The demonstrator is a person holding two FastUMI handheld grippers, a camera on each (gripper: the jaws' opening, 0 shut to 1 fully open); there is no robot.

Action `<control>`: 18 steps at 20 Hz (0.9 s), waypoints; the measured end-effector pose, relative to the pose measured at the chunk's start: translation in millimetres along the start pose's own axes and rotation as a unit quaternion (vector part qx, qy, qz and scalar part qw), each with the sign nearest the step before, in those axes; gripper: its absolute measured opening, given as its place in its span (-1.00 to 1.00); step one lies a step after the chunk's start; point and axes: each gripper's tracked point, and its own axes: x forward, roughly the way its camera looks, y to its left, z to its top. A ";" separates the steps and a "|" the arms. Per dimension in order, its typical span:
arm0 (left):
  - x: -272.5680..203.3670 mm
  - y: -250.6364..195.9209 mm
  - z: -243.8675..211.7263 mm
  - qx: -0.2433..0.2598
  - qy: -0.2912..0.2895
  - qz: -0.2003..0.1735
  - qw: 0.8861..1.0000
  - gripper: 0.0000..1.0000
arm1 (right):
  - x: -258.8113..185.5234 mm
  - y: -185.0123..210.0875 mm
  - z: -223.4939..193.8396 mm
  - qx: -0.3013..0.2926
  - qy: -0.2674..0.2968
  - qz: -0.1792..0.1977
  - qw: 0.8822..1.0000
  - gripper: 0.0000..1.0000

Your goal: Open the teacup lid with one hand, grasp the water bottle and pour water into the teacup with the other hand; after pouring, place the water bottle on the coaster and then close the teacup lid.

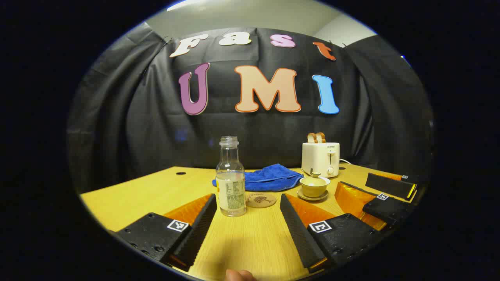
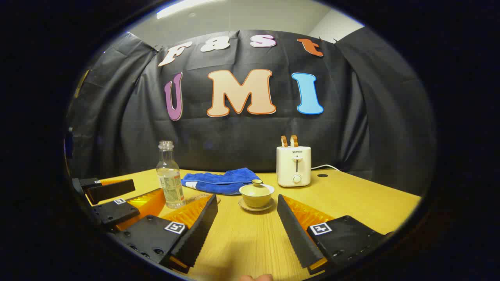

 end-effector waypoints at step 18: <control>0.6 4.9 -1.9 -0.006 0.001 0.015 1.000 0.89 | -1.0 4.6 -0.5 0.000 0.001 0.012 1.000 0.94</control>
